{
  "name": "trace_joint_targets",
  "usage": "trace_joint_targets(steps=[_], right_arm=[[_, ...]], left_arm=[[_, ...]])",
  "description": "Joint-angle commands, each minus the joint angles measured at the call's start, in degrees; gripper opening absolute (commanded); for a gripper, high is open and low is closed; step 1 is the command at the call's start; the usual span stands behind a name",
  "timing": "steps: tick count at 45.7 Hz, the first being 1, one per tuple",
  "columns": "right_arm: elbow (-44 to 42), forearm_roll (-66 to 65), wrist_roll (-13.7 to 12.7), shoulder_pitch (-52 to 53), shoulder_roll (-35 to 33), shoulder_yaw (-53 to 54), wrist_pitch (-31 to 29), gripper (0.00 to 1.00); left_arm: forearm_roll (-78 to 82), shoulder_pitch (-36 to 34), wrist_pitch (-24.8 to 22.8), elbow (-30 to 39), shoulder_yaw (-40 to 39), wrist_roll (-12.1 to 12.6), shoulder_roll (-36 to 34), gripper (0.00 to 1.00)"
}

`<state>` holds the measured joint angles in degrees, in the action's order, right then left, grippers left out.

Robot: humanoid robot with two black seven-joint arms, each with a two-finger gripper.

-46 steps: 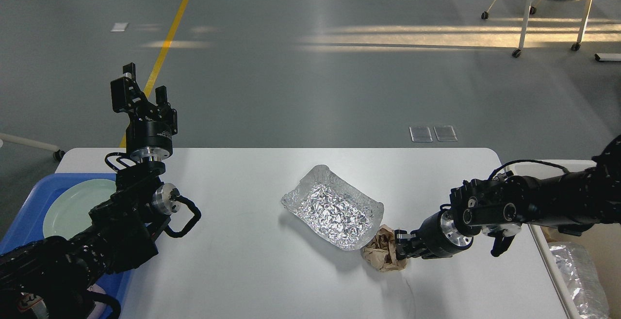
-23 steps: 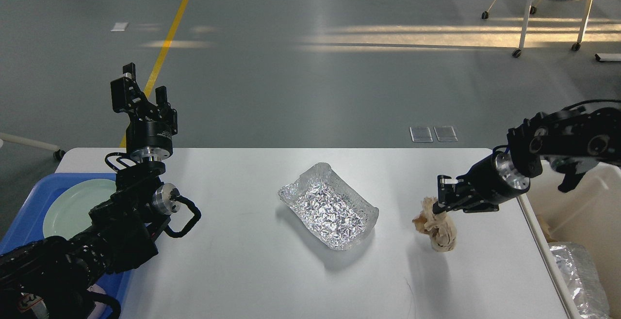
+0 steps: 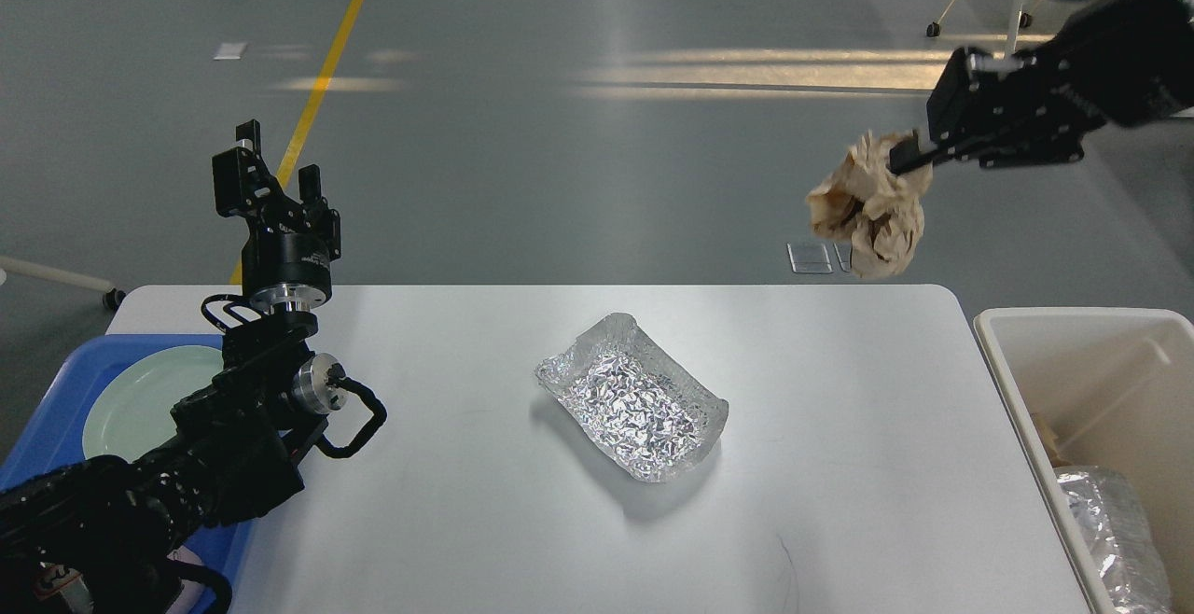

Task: Tidy desktop
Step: 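Lift the brown paper up off the table, then lower the brown paper into the white bin and release it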

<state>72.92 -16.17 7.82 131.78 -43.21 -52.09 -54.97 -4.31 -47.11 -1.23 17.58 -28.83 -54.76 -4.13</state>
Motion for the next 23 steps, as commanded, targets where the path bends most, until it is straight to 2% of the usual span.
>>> trace_joint_targets(steps=[1,14,23], right_arm=[[-0.1,0.3,0.0,11.5,-1.1,1.1,0.0,0.00],[-0.1,0.5,-0.1,20.4,-2.0,3.4,0.0,0.00],[-0.1,0.6,-0.5,20.4,-2.0,3.5,0.0,0.00]], left_arm=[[0.0,0.0,0.0,0.0,0.0,0.0,0.0,0.96],[0.0,0.0,0.0,0.0,0.0,0.0,0.0,0.96],[0.0,0.0,0.0,0.0,0.0,0.0,0.1,0.96]])
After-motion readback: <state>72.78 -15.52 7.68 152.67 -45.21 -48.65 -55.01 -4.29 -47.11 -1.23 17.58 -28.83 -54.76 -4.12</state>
